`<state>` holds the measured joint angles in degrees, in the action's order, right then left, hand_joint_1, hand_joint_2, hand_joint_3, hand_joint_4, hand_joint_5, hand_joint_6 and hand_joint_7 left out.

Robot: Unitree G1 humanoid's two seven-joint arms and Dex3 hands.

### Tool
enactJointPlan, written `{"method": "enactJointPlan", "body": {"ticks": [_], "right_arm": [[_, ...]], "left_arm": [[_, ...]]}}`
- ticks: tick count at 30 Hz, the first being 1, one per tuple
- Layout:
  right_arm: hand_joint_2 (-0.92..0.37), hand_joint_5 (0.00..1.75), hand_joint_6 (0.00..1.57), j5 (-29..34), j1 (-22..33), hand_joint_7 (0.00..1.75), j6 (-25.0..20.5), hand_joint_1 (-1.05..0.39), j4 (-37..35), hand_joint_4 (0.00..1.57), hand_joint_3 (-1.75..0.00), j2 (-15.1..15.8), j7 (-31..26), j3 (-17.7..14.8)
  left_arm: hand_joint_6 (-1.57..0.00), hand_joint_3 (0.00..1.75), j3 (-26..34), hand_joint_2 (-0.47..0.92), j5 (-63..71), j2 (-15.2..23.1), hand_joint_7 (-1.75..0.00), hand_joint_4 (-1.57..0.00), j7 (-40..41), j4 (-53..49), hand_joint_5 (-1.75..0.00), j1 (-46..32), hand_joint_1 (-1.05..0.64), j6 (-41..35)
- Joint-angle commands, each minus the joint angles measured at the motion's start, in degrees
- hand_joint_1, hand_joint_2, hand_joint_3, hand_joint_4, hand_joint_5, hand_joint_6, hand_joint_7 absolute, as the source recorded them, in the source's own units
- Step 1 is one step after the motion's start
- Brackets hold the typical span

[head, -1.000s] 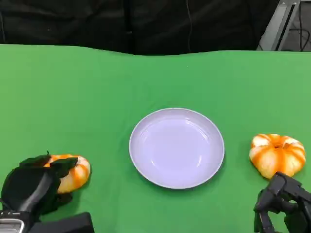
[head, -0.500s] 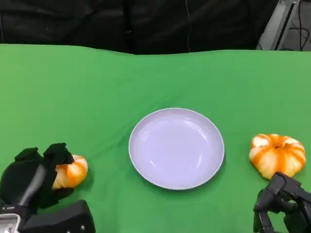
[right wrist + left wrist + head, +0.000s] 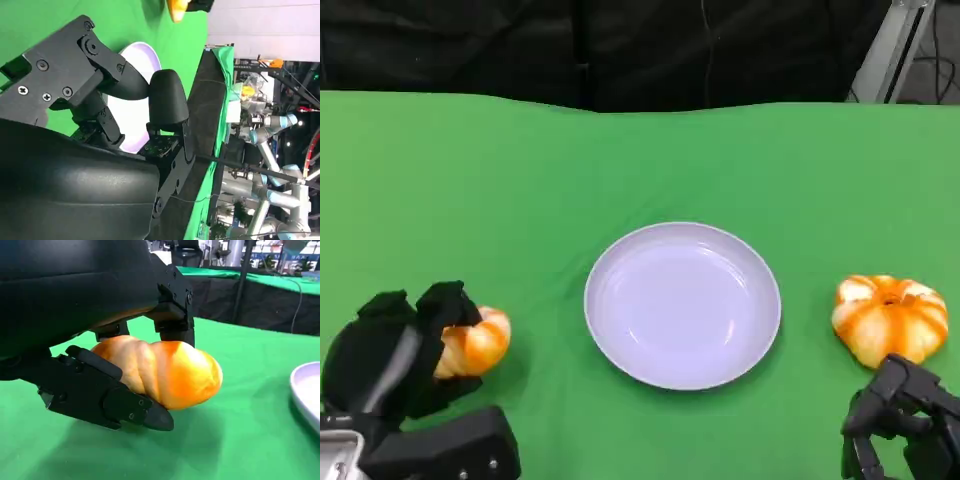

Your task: Grasp the bread from the table and place it into the plate.

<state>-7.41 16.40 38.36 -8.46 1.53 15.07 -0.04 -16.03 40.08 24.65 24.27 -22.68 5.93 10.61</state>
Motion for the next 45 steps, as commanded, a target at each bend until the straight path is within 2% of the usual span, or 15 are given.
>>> {"method": "enactJointPlan", "body": {"ticks": [1,4,10,19,29,36,45], "right_arm": [[-0.50,1.75,0.77,0.11,0.01,1.58,0.85,-0.15,-0.09,0.87,-1.32,0.66,-0.12,-0.41],[-0.49,1.75,0.77,-0.53,0.25,1.58,-0.20,-0.16,0.54,0.87,-1.32,0.76,0.17,-0.31],[-0.48,1.75,0.77,0.24,0.24,1.59,0.32,-0.15,0.45,0.87,-1.32,0.64,-0.20,-0.37],[-0.49,1.75,0.76,0.06,0.43,1.59,0.85,-0.15,0.17,0.86,-1.32,0.43,-0.02,-0.11],[-0.49,1.75,0.76,0.27,0.84,1.59,-0.44,-0.15,1.30,0.86,-1.32,0.18,-0.87,0.27],[-0.50,1.75,0.76,1.40,-0.12,1.60,1.75,-0.14,-0.52,0.86,-1.31,0.26,-1.46,-0.10],[-0.50,1.75,0.76,0.71,-0.16,1.59,1.54,-0.15,-0.59,0.86,-1.30,0.29,-1.05,0.05]], "left_arm": [[-0.46,0.17,1.21,0.92,-0.27,1.24,-1.75,-0.56,-1.34,2.40,-1.75,-0.57,-0.07,-0.13],[-0.46,0.13,1.59,0.90,0.38,0.52,-1.75,-0.56,-3.07,9.78,-1.75,-0.43,-0.09,-1.31],[-0.51,0.30,0.44,0.92,0.82,-1.34,-1.75,-0.60,-8.50,17.60,-1.75,2.25,-0.11,-2.82],[-0.55,0.30,-3.85,0.90,3.67,-7.19,-1.75,-0.61,-11.82,16.90,-1.75,9.21,-0.09,-3.72],[-0.53,0.25,-9.65,0.88,5.86,-13.70,-1.75,-0.60,-12.89,8.71,-1.75,16.57,-0.06,-3.67],[-0.49,0.22,-12.87,0.89,6.97,-17.63,-1.75,-0.59,-8.75,-2.24,-1.75,20.96,-0.06,-1.74],[-0.51,0.17,-15.65,0.91,7.79,-18.61,-1.75,-0.59,-4.03,-11.21,-1.75,23.50,-0.05,1.72]]}}
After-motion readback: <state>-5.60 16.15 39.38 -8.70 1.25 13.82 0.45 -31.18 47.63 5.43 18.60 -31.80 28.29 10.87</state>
